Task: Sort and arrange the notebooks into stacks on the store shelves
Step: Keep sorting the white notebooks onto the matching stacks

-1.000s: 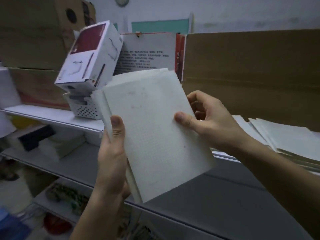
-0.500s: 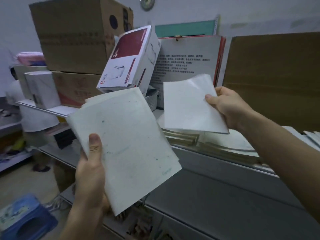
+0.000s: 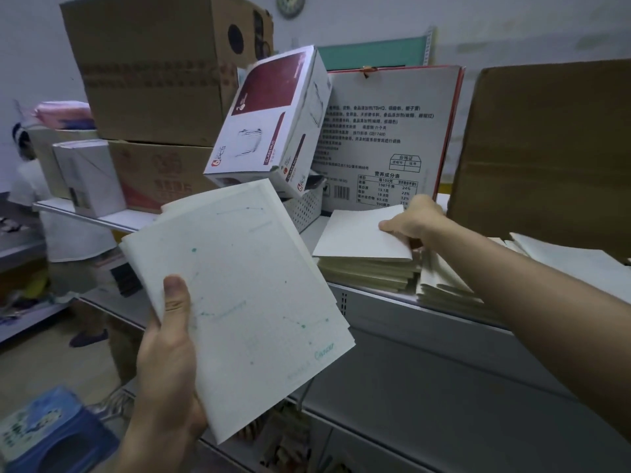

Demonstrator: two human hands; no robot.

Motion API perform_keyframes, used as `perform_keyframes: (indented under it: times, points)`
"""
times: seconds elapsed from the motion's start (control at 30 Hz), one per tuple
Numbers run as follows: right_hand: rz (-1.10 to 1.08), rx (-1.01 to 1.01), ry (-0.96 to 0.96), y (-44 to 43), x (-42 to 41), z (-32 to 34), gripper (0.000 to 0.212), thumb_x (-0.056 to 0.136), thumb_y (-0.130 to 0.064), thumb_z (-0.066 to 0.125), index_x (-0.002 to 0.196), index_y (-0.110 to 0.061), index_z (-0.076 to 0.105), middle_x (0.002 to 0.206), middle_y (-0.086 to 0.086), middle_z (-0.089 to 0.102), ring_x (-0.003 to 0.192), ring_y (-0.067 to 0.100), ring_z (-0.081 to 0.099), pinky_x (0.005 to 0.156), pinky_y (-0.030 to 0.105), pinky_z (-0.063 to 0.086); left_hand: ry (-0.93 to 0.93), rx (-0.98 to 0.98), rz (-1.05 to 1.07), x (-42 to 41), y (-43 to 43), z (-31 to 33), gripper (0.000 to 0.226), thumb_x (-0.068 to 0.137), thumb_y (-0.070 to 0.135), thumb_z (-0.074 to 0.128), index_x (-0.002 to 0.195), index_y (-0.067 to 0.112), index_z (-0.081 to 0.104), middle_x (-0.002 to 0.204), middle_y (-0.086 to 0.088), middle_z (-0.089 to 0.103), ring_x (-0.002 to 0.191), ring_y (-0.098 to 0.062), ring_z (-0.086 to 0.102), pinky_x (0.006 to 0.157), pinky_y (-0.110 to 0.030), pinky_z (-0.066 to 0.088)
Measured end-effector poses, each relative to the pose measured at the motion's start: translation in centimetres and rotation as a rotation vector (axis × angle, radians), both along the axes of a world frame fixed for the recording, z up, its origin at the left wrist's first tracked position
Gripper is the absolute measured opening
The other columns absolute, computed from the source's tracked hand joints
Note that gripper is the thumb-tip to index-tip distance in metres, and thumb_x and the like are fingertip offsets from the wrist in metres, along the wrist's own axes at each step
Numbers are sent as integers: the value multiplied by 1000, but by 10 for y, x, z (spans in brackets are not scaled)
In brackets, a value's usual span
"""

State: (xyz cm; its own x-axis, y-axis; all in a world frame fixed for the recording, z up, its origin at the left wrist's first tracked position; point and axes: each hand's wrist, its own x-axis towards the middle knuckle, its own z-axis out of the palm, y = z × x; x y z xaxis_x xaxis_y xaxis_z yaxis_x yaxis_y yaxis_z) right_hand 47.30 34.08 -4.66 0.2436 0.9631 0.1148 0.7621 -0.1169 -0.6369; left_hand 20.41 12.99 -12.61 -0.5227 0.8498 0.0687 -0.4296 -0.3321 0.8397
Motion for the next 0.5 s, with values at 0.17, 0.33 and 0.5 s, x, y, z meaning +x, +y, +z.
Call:
perform_keyframes:
  times: [0.17,0.33,0.5]
  points:
    - [-31,40,-557,-9,-4,6,41,81,-47,75,96,-14,56,81,4,60,75,23,59,59,30,44,-10,-3,-84,3,0,4,68,81,68,59,137,28,61,122,-3,75,111,-34,72,100,-67,49]
    - [221,356,-321,-48,-15,4,30,100,-44,51,95,-17,64,86,1,67,76,19,61,69,37,53,12,-26,-166,10,-2,6,68,81,70,58,134,28,62,120,-5,76,107,-35,74,91,-63,55]
    - [633,361,389,-147,-42,-21,46,84,-71,56,96,-26,61,78,1,60,67,7,53,58,28,44,155,17,-193,14,-2,6,107,58,93,67,139,24,59,137,-6,66,127,-34,62,108,-63,46]
